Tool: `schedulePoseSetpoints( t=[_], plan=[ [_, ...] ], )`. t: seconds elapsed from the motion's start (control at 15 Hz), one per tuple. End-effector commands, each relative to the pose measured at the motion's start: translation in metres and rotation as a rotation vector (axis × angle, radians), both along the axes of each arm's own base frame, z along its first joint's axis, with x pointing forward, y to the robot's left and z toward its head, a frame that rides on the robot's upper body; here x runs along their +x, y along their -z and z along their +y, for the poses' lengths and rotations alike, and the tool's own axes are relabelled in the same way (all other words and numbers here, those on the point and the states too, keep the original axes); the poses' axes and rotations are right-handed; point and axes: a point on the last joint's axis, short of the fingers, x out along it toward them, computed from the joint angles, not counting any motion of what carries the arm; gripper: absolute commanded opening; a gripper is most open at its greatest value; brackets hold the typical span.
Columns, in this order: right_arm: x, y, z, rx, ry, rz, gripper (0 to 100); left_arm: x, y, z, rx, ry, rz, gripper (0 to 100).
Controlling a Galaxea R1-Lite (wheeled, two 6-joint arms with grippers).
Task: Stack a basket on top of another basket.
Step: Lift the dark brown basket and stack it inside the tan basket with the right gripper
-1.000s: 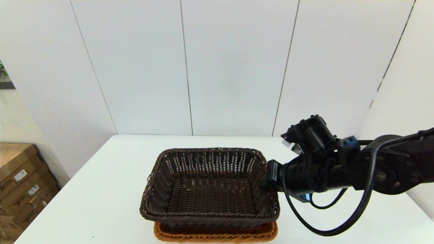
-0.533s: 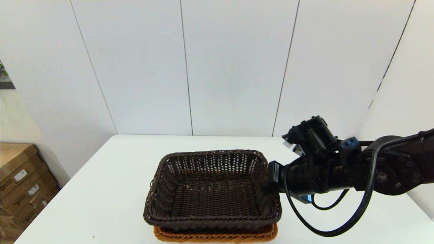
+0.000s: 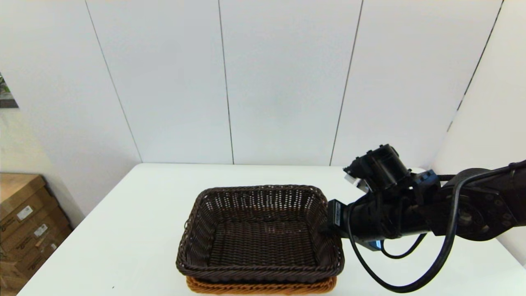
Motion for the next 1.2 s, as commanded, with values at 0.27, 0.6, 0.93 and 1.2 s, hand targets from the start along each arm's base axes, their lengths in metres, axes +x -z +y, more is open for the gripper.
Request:
schedulePoseSetpoints(
  t=[0.27, 0.6, 0.93, 1.2],
  plan=[
    [-0.0004, 0.0001, -0.0002, -0.009, -0.005, -0.006, 0, 0.0001, 0.0004, 0.0, 0.0, 0.0, 0.001, 100],
    [-0.0003, 0.0007, -0.0002, -0.012, -0.002, -0.004, 0, 0.0001, 0.0004, 0.0, 0.0, -0.001, 0.001, 100],
    [-0.0008, 0.0022, -0.0006, -0.016, -0.001, 0.0, 100, 0.0001, 0.0004, 0.0, 0.0, -0.001, 0.001, 100],
    [-0.001, 0.0012, -0.0007, -0.013, -0.002, -0.003, 100, 0.0001, 0.0004, 0.0, 0.0, 0.0, 0.001, 100]
  ],
)
